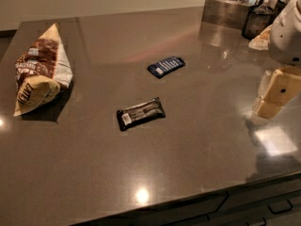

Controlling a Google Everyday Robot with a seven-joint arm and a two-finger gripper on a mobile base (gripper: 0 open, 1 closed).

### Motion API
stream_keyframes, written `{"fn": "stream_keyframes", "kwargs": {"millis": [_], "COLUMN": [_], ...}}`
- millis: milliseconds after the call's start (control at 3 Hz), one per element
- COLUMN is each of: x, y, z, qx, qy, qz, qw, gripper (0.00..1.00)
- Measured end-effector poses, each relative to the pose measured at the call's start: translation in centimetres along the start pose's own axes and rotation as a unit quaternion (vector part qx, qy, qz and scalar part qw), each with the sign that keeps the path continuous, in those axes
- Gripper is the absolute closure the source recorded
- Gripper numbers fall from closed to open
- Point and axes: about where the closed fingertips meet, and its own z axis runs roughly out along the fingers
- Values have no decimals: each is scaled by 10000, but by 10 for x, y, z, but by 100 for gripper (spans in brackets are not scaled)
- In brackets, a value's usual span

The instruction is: Pick rxbar blueberry

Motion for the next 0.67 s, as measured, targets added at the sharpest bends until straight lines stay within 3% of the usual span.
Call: {"fn": "stream_keyframes", "kwargs": {"millis": [667], "x": [-8], "y": [-11], "z": [7], "qx": [11], "qy": [-110], "qz": [-15], "qw": [9999], "gripper": [0]}}
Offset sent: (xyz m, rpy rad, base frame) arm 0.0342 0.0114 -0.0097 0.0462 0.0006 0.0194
